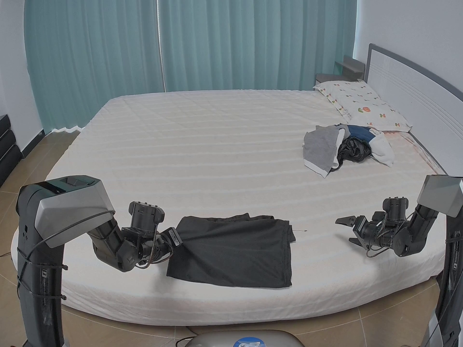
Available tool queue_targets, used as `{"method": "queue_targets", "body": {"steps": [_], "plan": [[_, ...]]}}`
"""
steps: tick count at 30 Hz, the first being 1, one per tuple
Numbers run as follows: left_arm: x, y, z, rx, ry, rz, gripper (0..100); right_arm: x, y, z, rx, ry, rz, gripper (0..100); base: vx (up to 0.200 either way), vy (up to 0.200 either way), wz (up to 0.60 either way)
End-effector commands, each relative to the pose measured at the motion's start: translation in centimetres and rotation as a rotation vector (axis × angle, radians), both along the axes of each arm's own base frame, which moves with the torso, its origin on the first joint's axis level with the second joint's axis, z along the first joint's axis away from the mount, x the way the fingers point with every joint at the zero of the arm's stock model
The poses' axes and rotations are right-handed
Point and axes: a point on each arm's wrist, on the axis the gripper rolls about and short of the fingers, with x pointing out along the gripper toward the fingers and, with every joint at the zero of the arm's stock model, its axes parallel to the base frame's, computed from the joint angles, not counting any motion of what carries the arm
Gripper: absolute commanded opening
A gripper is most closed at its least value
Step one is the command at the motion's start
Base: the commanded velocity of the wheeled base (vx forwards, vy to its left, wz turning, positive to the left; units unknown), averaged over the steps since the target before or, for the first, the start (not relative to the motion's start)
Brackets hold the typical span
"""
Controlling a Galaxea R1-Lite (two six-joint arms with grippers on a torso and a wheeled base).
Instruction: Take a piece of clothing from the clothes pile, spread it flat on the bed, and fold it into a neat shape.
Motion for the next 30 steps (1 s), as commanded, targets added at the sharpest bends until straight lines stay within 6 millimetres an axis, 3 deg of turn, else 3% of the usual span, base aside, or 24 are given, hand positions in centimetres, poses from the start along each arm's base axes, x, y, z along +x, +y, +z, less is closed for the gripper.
{"method": "queue_targets", "body": {"steps": [1,17,30], "plan": [[-0.03,0.00,-0.05,0.002,0.005,0.000,0,-0.01,0.01,-0.06,0.000,0.002,0.000,100,0.000,0.200,0.00],[-0.28,-0.05,-0.18,0.008,0.035,-0.003,0,-0.01,0.01,-0.06,0.000,0.002,0.000,100,0.000,0.200,0.00],[-0.71,-0.29,-0.52,0.009,0.052,-0.008,0,0.00,0.06,-0.06,-0.003,0.001,0.002,100,0.000,0.000,0.00]]}}
